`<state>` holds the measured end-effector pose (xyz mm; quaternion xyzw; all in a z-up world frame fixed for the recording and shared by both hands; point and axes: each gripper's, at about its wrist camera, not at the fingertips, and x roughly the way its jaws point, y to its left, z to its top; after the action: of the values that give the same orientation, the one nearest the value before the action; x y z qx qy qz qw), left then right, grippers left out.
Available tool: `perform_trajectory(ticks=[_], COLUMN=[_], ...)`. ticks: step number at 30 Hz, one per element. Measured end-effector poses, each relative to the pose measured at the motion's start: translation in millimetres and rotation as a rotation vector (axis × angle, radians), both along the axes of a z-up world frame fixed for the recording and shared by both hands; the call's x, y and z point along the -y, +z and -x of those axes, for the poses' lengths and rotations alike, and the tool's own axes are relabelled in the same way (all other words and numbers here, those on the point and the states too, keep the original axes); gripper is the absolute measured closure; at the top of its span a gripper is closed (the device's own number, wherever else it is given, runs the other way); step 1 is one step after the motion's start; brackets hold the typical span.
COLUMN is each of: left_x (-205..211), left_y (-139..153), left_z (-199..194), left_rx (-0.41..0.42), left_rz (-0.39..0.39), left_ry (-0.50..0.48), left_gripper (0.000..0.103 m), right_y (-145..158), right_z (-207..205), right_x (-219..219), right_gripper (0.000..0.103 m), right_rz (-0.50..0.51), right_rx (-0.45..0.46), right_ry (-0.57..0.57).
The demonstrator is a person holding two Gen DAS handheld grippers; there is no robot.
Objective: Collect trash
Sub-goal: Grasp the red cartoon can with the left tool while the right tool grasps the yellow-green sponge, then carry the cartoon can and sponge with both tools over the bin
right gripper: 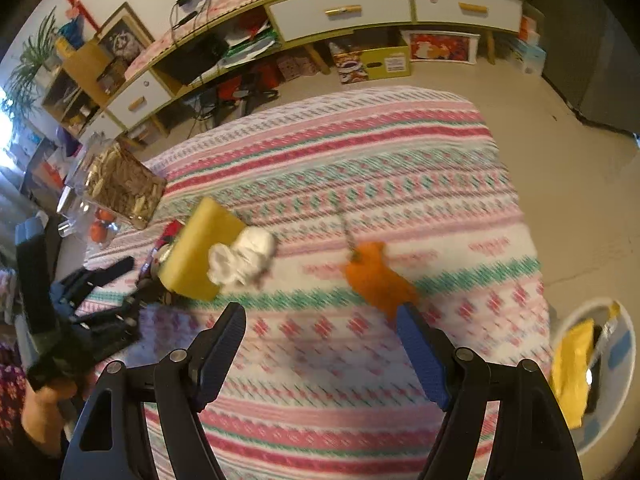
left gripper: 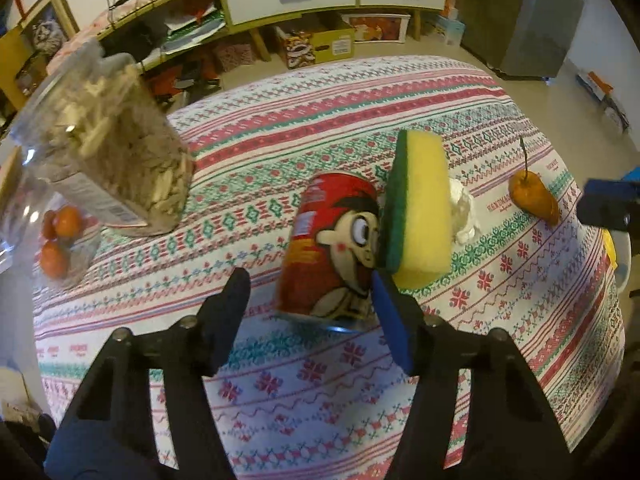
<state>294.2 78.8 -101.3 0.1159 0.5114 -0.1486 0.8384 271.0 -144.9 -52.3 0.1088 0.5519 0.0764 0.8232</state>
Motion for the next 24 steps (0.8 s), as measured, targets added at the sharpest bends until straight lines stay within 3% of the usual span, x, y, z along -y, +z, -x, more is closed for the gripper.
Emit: perform_trajectory(ticks=[4, 11, 15, 21, 24], left_x=[1.3, -9.5, -31.5, -63.6, -72.7], left_y=[-5.1, -1.7, 4.0, 4.1, 3.7], left_z=[-3.3, 3.9, 11.4, 22.5, 27.9], left_rx=[-0.004, 0.025, 0.039, 0.034, 0.029], left_rz=[0.031, 0.040, 0.047, 0.067, 0.059], left_ry=[-0.031, -0.021, 0.031, 0.114, 0.141], left_gripper=[0.050, 0.050, 0.050, 0.050, 0.050], right_y=[4.5, -2.2, -5.9, -16.5, -25.3], right_z=[-20.3, -46.4, -57.4, -67.9, -70.2], right_x=[-30.8, -66.2, -79.5, -102.3, -110.1], right_gripper=[0.032, 0.043, 0.044, 0.057, 0.057], right_rz=[0.007, -0.020, -0.039, -0.085, -0.051], right_rx=[0.020, 0.011, 0.004, -0.021, -0.053], right_ry=[0.038, 0.071, 0.070, 0.092, 0.087])
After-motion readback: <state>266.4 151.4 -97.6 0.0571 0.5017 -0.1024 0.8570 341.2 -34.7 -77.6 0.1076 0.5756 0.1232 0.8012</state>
